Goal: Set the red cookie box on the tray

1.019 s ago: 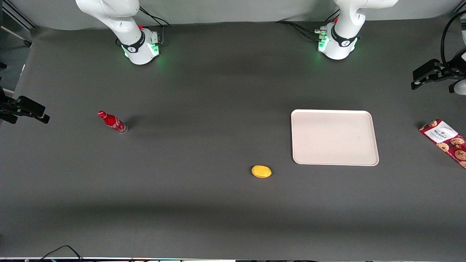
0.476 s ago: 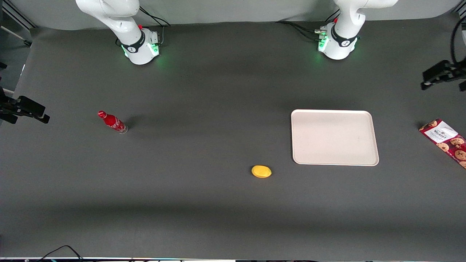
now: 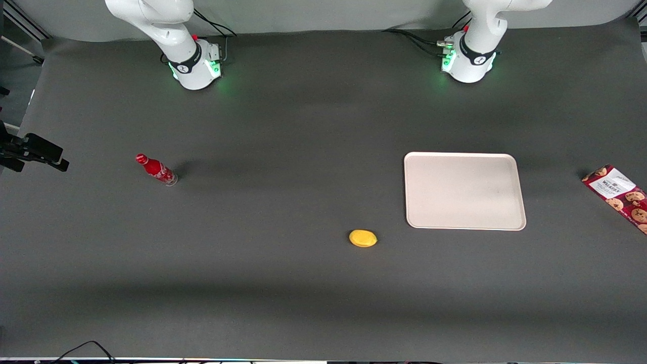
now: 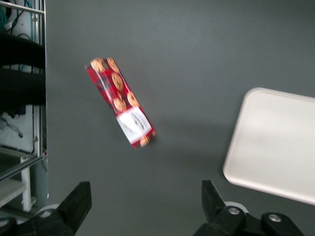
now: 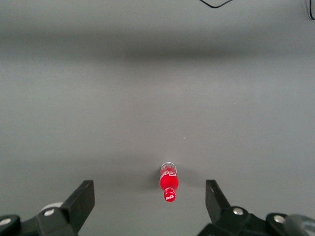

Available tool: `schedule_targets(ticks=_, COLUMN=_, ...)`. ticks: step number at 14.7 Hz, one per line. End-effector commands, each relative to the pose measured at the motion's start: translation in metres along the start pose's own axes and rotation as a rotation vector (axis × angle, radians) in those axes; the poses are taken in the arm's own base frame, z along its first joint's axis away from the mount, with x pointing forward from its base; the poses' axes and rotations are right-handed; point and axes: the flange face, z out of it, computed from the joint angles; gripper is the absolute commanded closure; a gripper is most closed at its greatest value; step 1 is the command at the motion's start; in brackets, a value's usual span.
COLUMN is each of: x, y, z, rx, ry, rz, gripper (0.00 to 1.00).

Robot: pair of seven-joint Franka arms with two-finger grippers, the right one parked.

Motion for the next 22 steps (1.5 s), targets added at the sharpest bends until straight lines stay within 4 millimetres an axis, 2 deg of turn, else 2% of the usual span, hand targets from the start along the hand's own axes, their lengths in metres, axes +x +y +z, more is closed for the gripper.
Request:
schedule_targets(ticks=1, x=0.049, y=-0.036, z=0.091, rx=-0.029, ry=0.031, rz=0.008, gripper=0.00)
schedule_targets(ticks=3, x=0.061, y=-0.064, z=0.141, rx=-0.057, ry=0.061, rz=-0.004, gripper=0.00)
schedule_targets(ticks=5, x=0.063, y=-0.082, z=0.185, rx=-0.102, ry=0.056, rz=0.000, gripper=0.00)
schedule_targets(ticks=6, x=0.062, y=-0.094, z=0.201, rx=-0.104, ry=0.060, rz=-0.004, gripper=0.00)
schedule_targets(ticks=9, x=0.060, y=-0.109, z=0.246, rx=-0.122, ry=0.084, rz=0.018, gripper=0.00)
schedule_targets(ticks=10, x=0.056, y=-0.116, z=0.258, rx=-0.136, ry=0.092, rz=0.019, gripper=0.00)
schedule_targets(ticks=15, x=0.032, y=-0.124, z=0.309, rx=-0.142, ry=0.117, rz=-0.001, gripper=0.00)
schedule_targets(ticks=20, x=0.020, y=-0.126, z=0.342, rx=-0.162, ry=0.142, rz=0.028, gripper=0.01)
schedule_targets(ticks=21, x=0.019, y=-0.128, z=0.348, rx=-0.151, ry=0.139, rz=0.038, gripper=0.09)
schedule_targets(ticks=22, x=0.017, y=-0.130, z=0.351, rx=-0.158, ry=0.145, rz=0.026, gripper=0.26)
